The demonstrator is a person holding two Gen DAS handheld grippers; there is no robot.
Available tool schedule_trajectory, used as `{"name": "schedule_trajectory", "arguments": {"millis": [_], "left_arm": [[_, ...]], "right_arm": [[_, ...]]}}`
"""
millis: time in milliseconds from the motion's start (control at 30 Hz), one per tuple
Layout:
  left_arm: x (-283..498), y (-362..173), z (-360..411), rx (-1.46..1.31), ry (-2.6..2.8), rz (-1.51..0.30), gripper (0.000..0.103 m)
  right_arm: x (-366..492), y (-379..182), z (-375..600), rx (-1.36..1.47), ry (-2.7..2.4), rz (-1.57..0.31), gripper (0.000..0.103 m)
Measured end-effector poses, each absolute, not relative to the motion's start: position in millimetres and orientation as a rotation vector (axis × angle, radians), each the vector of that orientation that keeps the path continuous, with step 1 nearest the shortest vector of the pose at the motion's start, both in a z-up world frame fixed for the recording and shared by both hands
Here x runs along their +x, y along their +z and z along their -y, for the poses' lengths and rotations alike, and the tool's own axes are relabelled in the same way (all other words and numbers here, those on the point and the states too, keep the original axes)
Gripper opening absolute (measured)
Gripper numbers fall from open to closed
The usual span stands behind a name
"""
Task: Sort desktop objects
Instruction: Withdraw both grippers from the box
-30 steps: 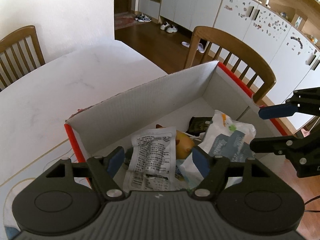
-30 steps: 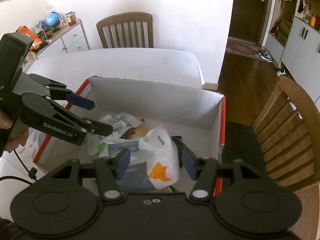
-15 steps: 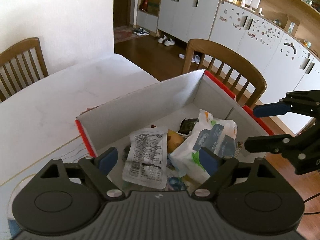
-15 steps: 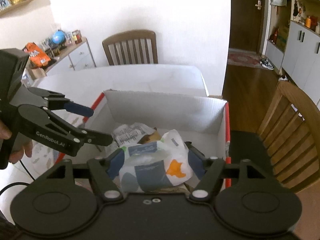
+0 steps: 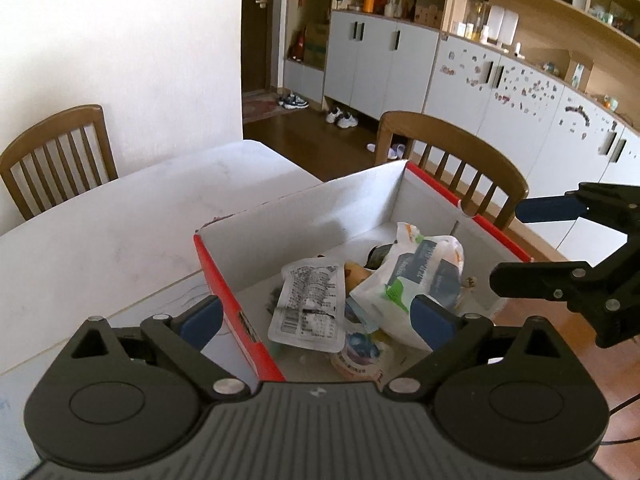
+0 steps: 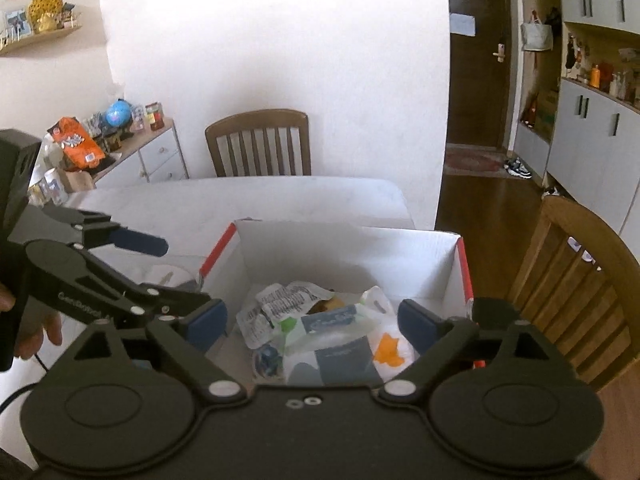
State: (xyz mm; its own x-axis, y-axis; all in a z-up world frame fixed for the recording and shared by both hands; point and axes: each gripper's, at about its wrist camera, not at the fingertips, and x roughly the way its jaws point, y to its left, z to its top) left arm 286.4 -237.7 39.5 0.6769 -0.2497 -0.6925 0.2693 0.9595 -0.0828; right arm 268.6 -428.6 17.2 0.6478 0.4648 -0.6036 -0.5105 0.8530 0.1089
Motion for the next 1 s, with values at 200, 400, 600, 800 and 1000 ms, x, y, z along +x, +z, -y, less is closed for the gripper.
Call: {"name": "schedule_trajectory", "arguments": {"millis": [200, 400, 600, 800, 1000], "left_arm": [[270, 45, 227, -0.012, -0.291, -0.741, 0.103], [255, 48, 222, -0.007, -0.287, -0.725, 0.103], [241, 49, 223, 0.007, -0.291, -0.740, 0.103], [233, 49, 224, 0.013, -0.304, -0.753, 0.103], [220, 53, 227, 0.034, -0.291, -0.724, 0.103]], "right_arm": [[256, 17, 425, -0.037, 0.506, -0.644, 0.099], [238, 19, 418, -0.035, 0.472, -0.611, 0.102], [223, 20, 415, -0.034, 0.435, -0.589, 0.103], [212, 19, 415, -0.015, 0.408, -0.576, 0.103], [200, 17, 414, -0.017, 0.404, -0.570, 0.103]]}}
